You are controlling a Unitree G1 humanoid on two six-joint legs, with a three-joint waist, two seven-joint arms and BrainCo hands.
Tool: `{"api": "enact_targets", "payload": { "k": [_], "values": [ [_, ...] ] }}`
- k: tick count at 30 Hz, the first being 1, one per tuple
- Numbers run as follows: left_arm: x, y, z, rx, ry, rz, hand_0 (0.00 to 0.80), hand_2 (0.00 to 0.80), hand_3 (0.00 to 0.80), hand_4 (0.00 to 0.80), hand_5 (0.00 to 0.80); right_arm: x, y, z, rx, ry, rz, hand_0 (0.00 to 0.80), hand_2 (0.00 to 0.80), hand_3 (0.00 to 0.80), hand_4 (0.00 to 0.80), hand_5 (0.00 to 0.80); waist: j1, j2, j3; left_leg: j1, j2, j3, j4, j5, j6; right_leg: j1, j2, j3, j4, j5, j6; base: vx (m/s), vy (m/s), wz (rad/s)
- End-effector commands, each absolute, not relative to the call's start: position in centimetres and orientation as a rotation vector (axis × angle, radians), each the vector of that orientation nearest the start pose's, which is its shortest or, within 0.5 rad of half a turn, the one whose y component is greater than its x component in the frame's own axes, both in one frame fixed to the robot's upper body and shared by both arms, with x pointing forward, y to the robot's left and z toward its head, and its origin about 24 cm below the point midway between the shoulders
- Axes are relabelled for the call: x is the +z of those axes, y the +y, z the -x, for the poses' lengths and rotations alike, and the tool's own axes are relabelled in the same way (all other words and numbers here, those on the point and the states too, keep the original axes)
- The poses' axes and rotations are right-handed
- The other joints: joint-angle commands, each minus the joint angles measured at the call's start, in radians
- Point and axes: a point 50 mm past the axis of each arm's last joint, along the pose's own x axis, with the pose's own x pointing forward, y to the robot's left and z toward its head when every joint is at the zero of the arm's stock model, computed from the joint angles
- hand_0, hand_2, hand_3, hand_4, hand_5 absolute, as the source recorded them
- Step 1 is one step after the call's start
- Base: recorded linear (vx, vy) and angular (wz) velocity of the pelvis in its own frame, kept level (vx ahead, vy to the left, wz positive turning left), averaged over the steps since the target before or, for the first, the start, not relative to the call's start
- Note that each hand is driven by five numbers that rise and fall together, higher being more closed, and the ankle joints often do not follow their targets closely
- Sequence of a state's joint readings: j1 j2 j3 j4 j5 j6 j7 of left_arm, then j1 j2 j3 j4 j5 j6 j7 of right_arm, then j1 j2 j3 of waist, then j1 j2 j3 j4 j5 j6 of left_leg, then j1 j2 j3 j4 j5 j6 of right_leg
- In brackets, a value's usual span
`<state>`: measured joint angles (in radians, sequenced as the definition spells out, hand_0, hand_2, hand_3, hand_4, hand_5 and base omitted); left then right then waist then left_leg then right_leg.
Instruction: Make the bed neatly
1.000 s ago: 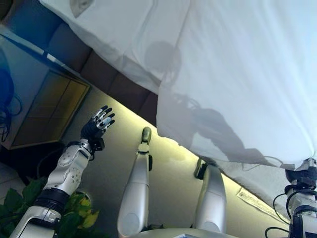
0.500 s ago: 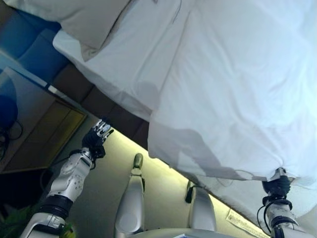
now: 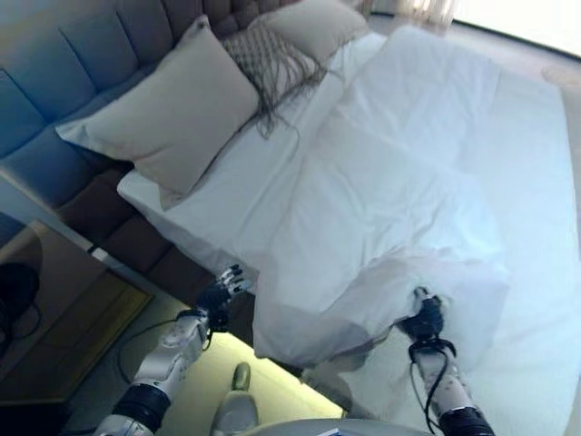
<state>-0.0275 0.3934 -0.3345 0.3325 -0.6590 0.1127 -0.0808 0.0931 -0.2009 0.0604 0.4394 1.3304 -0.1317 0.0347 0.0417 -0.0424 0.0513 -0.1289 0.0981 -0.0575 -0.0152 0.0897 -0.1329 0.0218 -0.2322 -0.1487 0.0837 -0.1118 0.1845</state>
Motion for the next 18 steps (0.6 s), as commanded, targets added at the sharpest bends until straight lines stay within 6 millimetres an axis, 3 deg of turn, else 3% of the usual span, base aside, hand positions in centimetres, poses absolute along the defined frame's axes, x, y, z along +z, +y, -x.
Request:
{"api": "enact_targets", "payload": {
  "k": [1, 7, 12, 18],
  "values": [
    [-3.0, 14.8, -23.7, -0.306, 0.519, 0.419, 0.000, 0.000, 0.000, 0.000, 0.000, -3.3, -21.5, -21.7, -0.277, 0.189, -0.986, 0.800, 0.800, 0.800, 0.800, 0.800, -0.004, 0.019, -0.018, 0.083, 0.079, 0.004, 0.083, -0.117, 0.030, -0.103, -0.073, 0.034, -0.036, 0.212, 0.059, 0.096, 0.012, -0.02],
    [-3.3, 10.5, -22.1, -0.414, 0.721, 0.760, 0.000, 0.000, 0.000, 0.000, 0.000, -3.4, -21.0, -21.5, -0.268, 0.204, -0.983, 0.800, 0.800, 0.800, 0.800, 0.800, -0.014, 0.015, -0.042, 0.117, 0.083, 0.021, 0.075, -0.122, 0.036, -0.077, -0.074, 0.030, -0.048, 0.218, 0.060, 0.085, -0.009, -0.02],
    [-4.5, 7.6, -18.9, -0.408, 1.001, 1.031, 0.000, 0.000, 0.000, 0.000, 0.000, -2.8, -21.0, -21.1, -0.258, 0.173, -0.970, 0.800, 0.800, 0.800, 0.800, 0.800, -0.026, 0.005, -0.044, 0.108, 0.088, 0.030, 0.101, -0.134, 0.035, -0.086, -0.078, 0.038, -0.032, 0.215, 0.066, 0.045, -0.043, -0.01],
    [-5.6, 6.2, -15.0, -0.309, 1.309, 1.269, 0.000, 0.000, 0.000, 0.000, 0.000, -1.7, -21.3, -20.8, -0.230, 0.125, -0.968, 0.800, 0.800, 0.800, 0.800, 0.800, -0.035, -0.008, -0.032, 0.085, 0.099, 0.034, 0.128, -0.144, 0.034, -0.104, -0.073, 0.052, -0.022, 0.214, 0.072, -0.002, -0.055, -0.01]
  ]
}}
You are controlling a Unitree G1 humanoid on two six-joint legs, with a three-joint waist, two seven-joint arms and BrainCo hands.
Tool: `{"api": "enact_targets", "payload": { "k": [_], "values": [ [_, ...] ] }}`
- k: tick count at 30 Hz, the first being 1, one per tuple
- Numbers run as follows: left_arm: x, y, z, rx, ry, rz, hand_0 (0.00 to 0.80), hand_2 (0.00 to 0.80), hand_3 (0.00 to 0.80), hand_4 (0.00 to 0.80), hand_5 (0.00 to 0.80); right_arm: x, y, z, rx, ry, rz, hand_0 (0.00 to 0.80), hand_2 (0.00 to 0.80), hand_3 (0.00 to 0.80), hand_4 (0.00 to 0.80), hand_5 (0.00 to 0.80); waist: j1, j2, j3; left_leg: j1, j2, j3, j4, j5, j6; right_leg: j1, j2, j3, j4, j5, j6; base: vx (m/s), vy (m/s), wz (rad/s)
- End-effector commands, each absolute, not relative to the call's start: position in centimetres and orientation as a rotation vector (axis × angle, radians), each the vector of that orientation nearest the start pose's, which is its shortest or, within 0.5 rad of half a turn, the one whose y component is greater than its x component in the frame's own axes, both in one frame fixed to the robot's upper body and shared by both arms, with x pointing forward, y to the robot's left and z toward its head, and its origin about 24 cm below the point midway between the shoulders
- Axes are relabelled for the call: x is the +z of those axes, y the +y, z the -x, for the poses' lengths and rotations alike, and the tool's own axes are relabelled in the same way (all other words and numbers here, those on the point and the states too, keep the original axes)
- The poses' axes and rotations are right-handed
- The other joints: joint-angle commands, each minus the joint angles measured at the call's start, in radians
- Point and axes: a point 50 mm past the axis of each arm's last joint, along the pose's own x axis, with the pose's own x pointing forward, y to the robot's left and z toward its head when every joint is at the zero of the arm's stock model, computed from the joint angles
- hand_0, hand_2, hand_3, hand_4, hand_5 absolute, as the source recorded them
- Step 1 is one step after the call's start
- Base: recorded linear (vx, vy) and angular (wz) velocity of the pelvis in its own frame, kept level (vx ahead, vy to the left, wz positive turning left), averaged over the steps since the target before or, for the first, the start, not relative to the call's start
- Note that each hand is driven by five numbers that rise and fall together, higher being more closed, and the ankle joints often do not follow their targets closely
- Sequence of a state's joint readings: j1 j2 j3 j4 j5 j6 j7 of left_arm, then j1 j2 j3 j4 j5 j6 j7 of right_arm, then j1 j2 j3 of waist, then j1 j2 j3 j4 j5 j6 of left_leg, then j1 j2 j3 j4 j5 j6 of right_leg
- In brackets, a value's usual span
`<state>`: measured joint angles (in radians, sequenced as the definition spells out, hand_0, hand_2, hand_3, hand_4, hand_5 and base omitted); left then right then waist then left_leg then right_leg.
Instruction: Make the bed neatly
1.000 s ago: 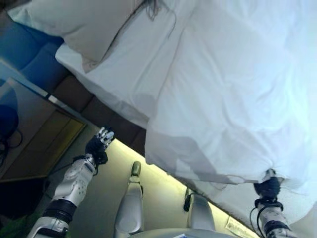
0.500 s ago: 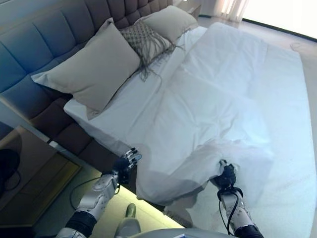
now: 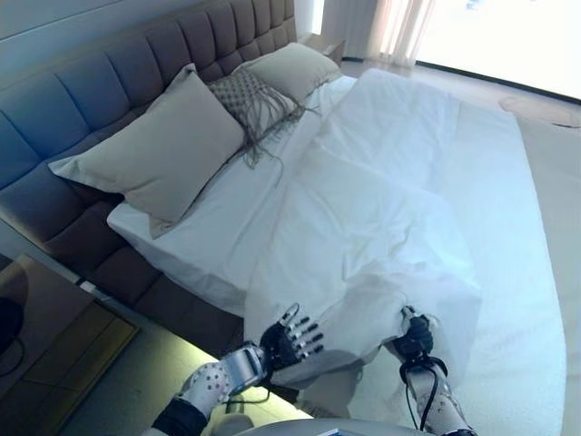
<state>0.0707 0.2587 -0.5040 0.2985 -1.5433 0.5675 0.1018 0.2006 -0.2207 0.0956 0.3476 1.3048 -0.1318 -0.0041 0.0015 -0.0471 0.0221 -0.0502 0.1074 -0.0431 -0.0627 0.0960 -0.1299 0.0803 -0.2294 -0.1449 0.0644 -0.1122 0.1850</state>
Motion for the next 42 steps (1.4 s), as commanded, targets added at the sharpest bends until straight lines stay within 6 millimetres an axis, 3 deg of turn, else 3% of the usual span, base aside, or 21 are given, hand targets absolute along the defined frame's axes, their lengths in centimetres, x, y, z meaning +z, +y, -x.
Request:
{"api": "enact_targets", "payload": {
  "k": [1, 6, 13, 21, 27, 37, 42],
  "values": [
    [-5.8, 6.3, -14.4, -0.290, 1.363, 1.300, 0.000, 0.000, 0.000, 0.000, 0.000, -1.4, -21.3, -20.9, -0.225, 0.113, -0.969, 0.800, 0.800, 0.800, 0.800, 0.800, 0.004, -0.007, 0.001, 0.001, 0.093, 0.019, 0.183, -0.153, 0.030, -0.167, -0.075, 0.050, 0.000, 0.214, 0.073, -0.013, -0.067, 0.00],
    [-6.2, 6.8, -12.4, -0.234, 1.519, 1.327, 0.000, 0.000, 0.000, 0.000, 0.000, -0.6, -21.8, -21.0, -0.220, 0.082, -0.985, 0.800, 0.800, 0.800, 0.800, 0.800, 0.006, -0.014, 0.012, -0.015, 0.103, 0.013, 0.207, -0.158, 0.026, -0.174, -0.069, 0.054, 0.008, 0.213, 0.077, 0.004, -0.049, -0.02],
    [-7.8, 6.6, -11.5, -0.152, 1.542, 1.367, 0.000, 0.000, 0.000, 0.000, 0.000, -0.4, -21.4, -21.2, -0.210, 0.081, -1.023, 0.800, 0.800, 0.800, 0.800, 0.800, -0.001, -0.038, 0.013, -0.031, 0.126, 0.024, 0.243, -0.166, 0.015, -0.173, -0.059, 0.065, 0.008, 0.213, 0.077, 0.059, -0.064, -0.01],
    [-7.4, 3.8, -14.3, -0.191, 1.406, 1.419, 0.000, 0.000, 0.000, 0.000, 0.000, 1.2, -19.2, -22.3, -0.144, 0.032, -1.100, 0.800, 0.800, 0.800, 0.800, 0.800, -0.026, -0.076, 0.027, -0.123, 0.141, 0.024, 0.281, -0.154, 0.006, -0.237, -0.054, 0.072, 0.017, 0.228, 0.077, -0.039, -0.078, 0.00],
    [-6.5, 1.5, -14.9, -0.279, 1.398, 1.395, 0.000, 0.000, 0.000, 0.000, 0.000, 2.8, -18.3, -23.2, -0.106, -0.008, -1.086, 0.800, 0.800, 0.800, 0.800, 0.800, -0.044, -0.083, 0.039, -0.179, 0.149, 0.031, 0.294, -0.131, -0.001, -0.289, -0.052, 0.069, 0.046, 0.227, 0.077, -0.061, -0.018, 0.04],
    [-4.3, -0.2, -18.8, -0.284, 1.229, 1.404, 0.000, 0.000, 0.000, 0.000, 0.000, 4.8, -16.4, -24.3, -0.001, 0.007, -1.052, 0.800, 0.800, 0.800, 0.800, 0.800, -0.090, -0.062, 0.044, -0.197, 0.151, 0.058, 0.308, -0.115, 0.002, -0.343, -0.045, 0.124, 0.085, 0.224, 0.068, -0.016, 0.037, -0.13],
    [-4.0, 0.0, -20.7, -0.199, 1.171, 1.401, 0.000, 0.000, 0.000, 0.000, 0.000, 5.2, -15.7, -24.5, 0.043, 0.029, -1.034, 0.800, 0.800, 0.800, 0.800, 0.800, -0.110, -0.054, 0.034, -0.196, 0.155, 0.074, 0.313, -0.108, 0.000, -0.357, -0.040, 0.148, 0.095, 0.223, 0.059, 0.019, 0.056, -0.16]
  ]
}}
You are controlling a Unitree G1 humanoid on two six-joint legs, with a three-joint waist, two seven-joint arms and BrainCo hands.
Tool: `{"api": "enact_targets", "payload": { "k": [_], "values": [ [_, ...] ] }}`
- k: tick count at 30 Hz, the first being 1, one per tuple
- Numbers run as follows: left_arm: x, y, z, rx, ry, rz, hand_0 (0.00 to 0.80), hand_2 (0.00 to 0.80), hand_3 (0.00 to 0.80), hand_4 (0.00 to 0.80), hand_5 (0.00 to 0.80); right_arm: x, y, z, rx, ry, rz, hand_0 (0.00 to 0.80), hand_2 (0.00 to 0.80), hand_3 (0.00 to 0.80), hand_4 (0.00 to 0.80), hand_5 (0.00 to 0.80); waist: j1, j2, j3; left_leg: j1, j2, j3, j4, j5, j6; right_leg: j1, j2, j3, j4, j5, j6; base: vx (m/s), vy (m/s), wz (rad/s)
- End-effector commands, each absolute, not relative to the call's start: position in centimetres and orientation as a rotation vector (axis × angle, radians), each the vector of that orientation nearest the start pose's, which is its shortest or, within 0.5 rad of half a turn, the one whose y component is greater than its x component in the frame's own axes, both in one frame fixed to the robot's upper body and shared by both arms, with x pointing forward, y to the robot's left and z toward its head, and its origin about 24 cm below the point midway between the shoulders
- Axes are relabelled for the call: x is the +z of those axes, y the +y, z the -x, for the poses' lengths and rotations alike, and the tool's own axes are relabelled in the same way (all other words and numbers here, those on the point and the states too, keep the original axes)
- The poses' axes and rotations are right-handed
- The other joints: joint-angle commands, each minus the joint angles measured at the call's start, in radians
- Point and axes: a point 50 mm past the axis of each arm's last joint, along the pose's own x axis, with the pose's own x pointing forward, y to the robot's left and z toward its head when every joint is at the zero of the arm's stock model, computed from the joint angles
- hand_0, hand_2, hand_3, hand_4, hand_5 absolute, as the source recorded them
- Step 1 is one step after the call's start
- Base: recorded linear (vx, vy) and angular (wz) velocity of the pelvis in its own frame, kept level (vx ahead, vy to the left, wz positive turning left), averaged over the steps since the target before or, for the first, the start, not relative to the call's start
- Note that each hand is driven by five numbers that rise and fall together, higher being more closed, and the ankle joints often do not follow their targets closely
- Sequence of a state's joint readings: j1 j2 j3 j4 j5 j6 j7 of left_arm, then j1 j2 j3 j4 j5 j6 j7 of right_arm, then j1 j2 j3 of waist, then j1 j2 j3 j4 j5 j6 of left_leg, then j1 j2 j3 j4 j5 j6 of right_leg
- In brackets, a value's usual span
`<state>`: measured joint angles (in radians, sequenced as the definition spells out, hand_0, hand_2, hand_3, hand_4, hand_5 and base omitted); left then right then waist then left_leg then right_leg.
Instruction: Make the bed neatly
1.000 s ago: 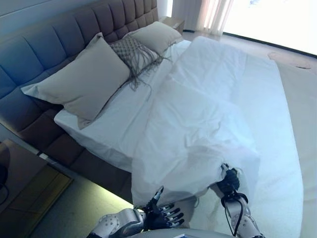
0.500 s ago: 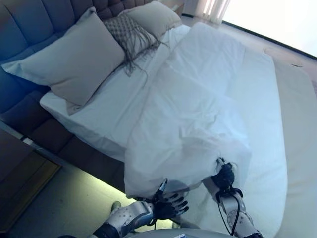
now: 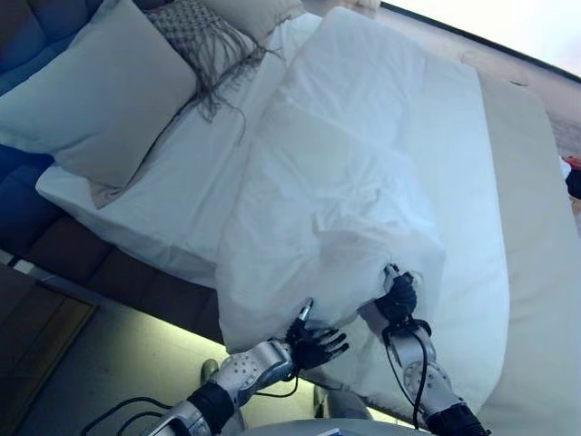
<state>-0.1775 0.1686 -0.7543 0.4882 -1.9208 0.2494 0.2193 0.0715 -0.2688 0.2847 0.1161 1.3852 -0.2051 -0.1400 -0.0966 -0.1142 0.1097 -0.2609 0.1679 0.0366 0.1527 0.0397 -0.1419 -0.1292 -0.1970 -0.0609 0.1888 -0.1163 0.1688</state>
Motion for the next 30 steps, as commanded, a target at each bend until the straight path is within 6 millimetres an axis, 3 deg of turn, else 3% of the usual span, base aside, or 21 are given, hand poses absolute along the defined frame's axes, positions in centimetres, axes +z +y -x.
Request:
{"api": "enact_targets", "payload": {
  "k": [1, 10, 15, 23, 24, 25, 30],
  "values": [
    [-3.8, 0.1, -21.3, -0.174, 1.150, 1.407, 0.000, 0.000, 0.000, 0.000, 0.000, 5.3, -15.4, -24.5, 0.056, 0.037, -1.028, 0.800, 0.800, 0.800, 0.800, 0.800, -0.016, 0.016, -0.057, 0.018, 0.096, 0.001, 0.096, -0.049, 0.011, -0.148, -0.071, 0.069, -0.030, 0.228, 0.073, 0.032, 0.061, -0.20],
    [-2.5, 1.3, -25.0, -0.059, 1.064, 1.409, 0.000, 0.000, 0.000, 0.000, 0.000, 5.6, -14.0, -24.7, 0.119, 0.088, -1.009, 0.800, 0.800, 0.800, 0.800, 0.800, -0.040, 0.040, -0.076, 0.030, 0.102, 0.034, 0.083, -0.027, 0.008, -0.159, -0.073, 0.089, -0.020, 0.229, 0.066, 0.038, 0.065, -0.12],
    [-3.4, 2.9, -25.9, 0.057, 1.040, 1.255, 0.000, 0.000, 0.000, 0.000, 0.000, 5.9, -13.5, -24.7, 0.146, 0.097, -0.996, 0.800, 0.800, 0.800, 0.800, 0.800, -0.043, 0.047, -0.084, 0.040, 0.112, 0.040, 0.077, -0.017, 0.002, -0.157, -0.070, 0.090, -0.017, 0.227, 0.063, 0.028, 0.027, -0.07],
    [-3.8, 4.1, -26.4, 0.110, 1.005, 1.251, 0.000, 0.000, 0.000, 0.000, 0.000, 5.5, -13.4, -24.2, 0.140, 0.135, -0.990, 0.800, 0.800, 0.800, 0.800, 0.800, -0.043, 0.064, -0.106, 0.079, 0.114, 0.046, 0.054, -0.010, -0.001, -0.126, -0.081, 0.087, -0.025, 0.221, 0.069, 0.060, 0.025, -0.06],
    [-3.8, 3.9, -26.4, 0.100, 1.003, 1.251, 0.445, 0.445, 0.445, 0.445, 0.445, 5.4, -13.3, -24.2, 0.137, 0.137, -0.989, 0.800, 0.800, 0.800, 0.800, 0.800, -0.042, 0.067, -0.107, 0.080, 0.113, 0.044, 0.055, -0.010, -0.002, -0.123, -0.085, 0.085, -0.024, 0.220, 0.070, 0.054, 0.032, 0.00],
    [-3.6, 3.8, -26.4, 0.093, 0.999, 1.260, 0.800, 0.800, 0.800, 0.800, 0.800, 5.4, -13.3, -24.1, 0.132, 0.141, -0.988, 0.800, 0.800, 0.800, 0.800, 0.800, -0.040, 0.070, -0.108, 0.083, 0.113, 0.044, 0.054, -0.012, -0.002, -0.118, -0.088, 0.081, -0.025, 0.219, 0.071, 0.053, 0.031, 0.00],
    [-3.7, 3.7, -26.1, 0.066, 0.978, 1.275, 0.800, 0.800, 0.800, 0.800, 0.800, 5.0, -13.5, -23.7, 0.121, 0.161, -0.987, 0.800, 0.800, 0.800, 0.800, 0.800, -0.040, 0.076, -0.110, 0.091, 0.111, 0.041, 0.060, -0.016, -0.003, -0.102, -0.097, 0.079, -0.027, 0.217, 0.075, 0.029, 0.018, 0.00]
  ]
}}
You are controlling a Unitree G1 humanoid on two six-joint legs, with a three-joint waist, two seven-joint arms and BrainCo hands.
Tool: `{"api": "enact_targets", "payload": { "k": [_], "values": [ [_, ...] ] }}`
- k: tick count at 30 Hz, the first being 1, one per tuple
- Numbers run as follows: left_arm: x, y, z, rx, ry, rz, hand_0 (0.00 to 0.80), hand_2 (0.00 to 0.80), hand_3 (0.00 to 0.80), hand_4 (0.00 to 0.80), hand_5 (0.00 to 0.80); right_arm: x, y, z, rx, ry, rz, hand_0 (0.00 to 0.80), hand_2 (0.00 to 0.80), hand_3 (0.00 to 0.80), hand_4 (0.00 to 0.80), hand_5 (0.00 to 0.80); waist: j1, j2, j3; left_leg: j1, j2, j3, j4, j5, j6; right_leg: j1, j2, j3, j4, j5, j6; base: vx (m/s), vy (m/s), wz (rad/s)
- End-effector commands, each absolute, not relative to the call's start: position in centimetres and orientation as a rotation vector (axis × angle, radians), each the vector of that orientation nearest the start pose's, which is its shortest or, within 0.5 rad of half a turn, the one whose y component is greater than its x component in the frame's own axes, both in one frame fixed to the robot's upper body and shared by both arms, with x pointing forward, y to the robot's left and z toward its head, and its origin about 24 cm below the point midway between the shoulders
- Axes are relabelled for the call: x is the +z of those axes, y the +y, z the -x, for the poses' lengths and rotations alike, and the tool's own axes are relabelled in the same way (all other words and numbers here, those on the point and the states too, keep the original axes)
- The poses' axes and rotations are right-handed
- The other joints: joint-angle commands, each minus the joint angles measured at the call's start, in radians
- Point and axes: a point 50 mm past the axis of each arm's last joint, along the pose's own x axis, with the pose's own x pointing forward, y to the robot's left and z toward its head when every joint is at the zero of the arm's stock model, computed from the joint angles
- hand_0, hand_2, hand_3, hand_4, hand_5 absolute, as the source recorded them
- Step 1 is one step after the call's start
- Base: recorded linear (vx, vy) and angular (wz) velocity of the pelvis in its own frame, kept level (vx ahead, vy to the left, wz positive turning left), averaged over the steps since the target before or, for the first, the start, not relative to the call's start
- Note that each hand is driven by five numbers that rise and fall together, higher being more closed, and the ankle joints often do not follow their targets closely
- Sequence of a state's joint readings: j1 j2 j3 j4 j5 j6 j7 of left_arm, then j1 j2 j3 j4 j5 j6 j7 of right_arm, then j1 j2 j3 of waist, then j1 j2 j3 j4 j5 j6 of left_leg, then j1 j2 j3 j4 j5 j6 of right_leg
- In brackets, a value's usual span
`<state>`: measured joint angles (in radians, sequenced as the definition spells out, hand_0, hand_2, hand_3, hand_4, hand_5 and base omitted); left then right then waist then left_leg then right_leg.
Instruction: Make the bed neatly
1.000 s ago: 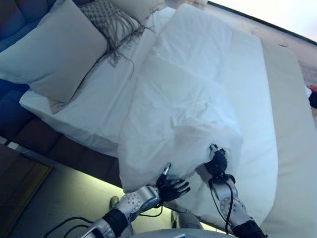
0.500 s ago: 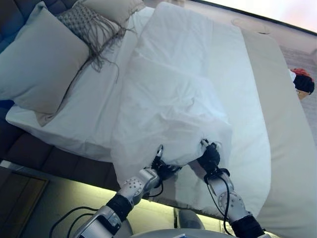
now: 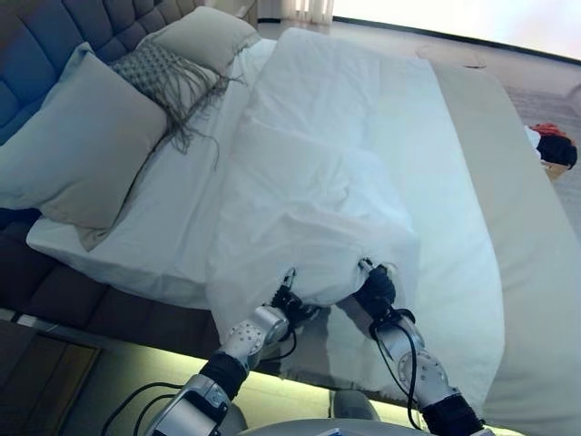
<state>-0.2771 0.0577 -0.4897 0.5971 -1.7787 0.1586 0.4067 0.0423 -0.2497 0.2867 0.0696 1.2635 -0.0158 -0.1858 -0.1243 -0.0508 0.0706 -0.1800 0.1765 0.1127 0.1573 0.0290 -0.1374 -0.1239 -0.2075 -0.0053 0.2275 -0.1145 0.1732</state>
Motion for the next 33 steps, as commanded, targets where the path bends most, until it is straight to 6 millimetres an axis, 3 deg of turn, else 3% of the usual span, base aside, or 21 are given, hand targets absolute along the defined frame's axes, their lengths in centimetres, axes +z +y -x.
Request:
{"api": "enact_targets", "payload": {
  "k": [1, 12, 19, 20, 21, 28, 33],
  "values": [
    [-3.7, 3.7, -26.0, 0.062, 0.975, 1.276, 0.800, 0.800, 0.800, 0.800, 0.800, 4.9, -13.6, -23.6, 0.119, 0.164, -0.988, 0.800, 0.800, 0.800, 0.800, 0.800, -0.011, 0.013, -0.072, 0.012, 0.103, -0.035, 0.056, -0.005, -0.008, -0.105, -0.087, 0.023, -0.067, 0.214, 0.071, 0.034, 0.009, -0.01],
    [-4.1, 4.4, -25.7, 0.038, 0.936, 1.239, 0.800, 0.800, 0.800, 0.800, 0.800, 4.1, -13.9, -22.9, 0.114, 0.180, -1.000, 0.800, 0.800, 0.800, 0.800, 0.800, -0.002, 0.017, -0.081, 0.029, 0.115, -0.032, 0.007, 0.025, -0.013, -0.076, -0.084, -0.002, -0.082, 0.206, 0.069, 0.016, 0.003, 0.00],
    [-4.4, 7.4, -25.9, 0.038, 0.832, 1.165, 0.800, 0.800, 0.800, 0.800, 0.800, 3.0, -14.0, -22.3, 0.118, 0.226, -1.003, 0.800, 0.800, 0.800, 0.800, 0.800, 0.013, 0.018, -0.087, 0.066, 0.125, -0.032, -0.029, 0.036, -0.019, -0.028, -0.076, -0.016, -0.108, 0.195, 0.065, -0.003, 0.006, 0.00],
    [-4.5, 8.0, -25.9, 0.047, 0.816, 1.161, 0.800, 0.800, 0.800, 0.800, 0.800, 2.6, -14.0, -22.1, 0.117, 0.251, -0.995, 0.442, 0.442, 0.442, 0.442, 0.442, 0.014, 0.020, -0.089, 0.073, 0.124, -0.030, -0.033, 0.035, -0.019, -0.021, -0.075, -0.017, -0.112, 0.194, 0.065, -0.007, 0.034, -0.02],
    [-4.6, 8.4, -25.9, 0.053, 0.806, 1.158, 0.800, 0.800, 0.800, 0.800, 0.800, 2.4, -14.0, -22.0, 0.117, 0.266, -0.992, 0.000, 0.000, 0.000, 0.000, 0.000, 0.015, 0.021, -0.090, 0.078, 0.124, -0.030, -0.035, 0.034, -0.019, -0.018, -0.075, -0.017, -0.114, 0.193, 0.064, -0.001, 0.045, -0.04],
    [-5.0, 14.6, -25.8, 0.135, 0.664, 1.067, 0.800, 0.800, 0.800, 0.800, 0.800, -1.7, -15.3, -19.6, 0.043, 0.439, -1.012, 0.000, 0.000, 0.000, 0.000, 0.000, 0.027, 0.031, -0.105, 0.128, 0.111, -0.024, -0.069, 0.030, -0.010, 0.028, -0.075, -0.027, -0.133, 0.182, 0.063, -0.007, 0.049, -0.04],
    [-6.2, 18.3, -23.9, 0.220, 0.618, 1.064, 0.800, 0.800, 0.800, 0.800, 0.800, -4.7, -17.8, -16.8, -0.058, 0.524, -1.025, 0.000, 0.000, 0.000, 0.000, 0.000, 0.030, 0.031, -0.107, 0.141, 0.105, -0.030, -0.090, 0.034, -0.007, 0.044, -0.071, -0.036, -0.148, 0.182, 0.057, -0.044, 0.041, -0.03]
  ]
}}
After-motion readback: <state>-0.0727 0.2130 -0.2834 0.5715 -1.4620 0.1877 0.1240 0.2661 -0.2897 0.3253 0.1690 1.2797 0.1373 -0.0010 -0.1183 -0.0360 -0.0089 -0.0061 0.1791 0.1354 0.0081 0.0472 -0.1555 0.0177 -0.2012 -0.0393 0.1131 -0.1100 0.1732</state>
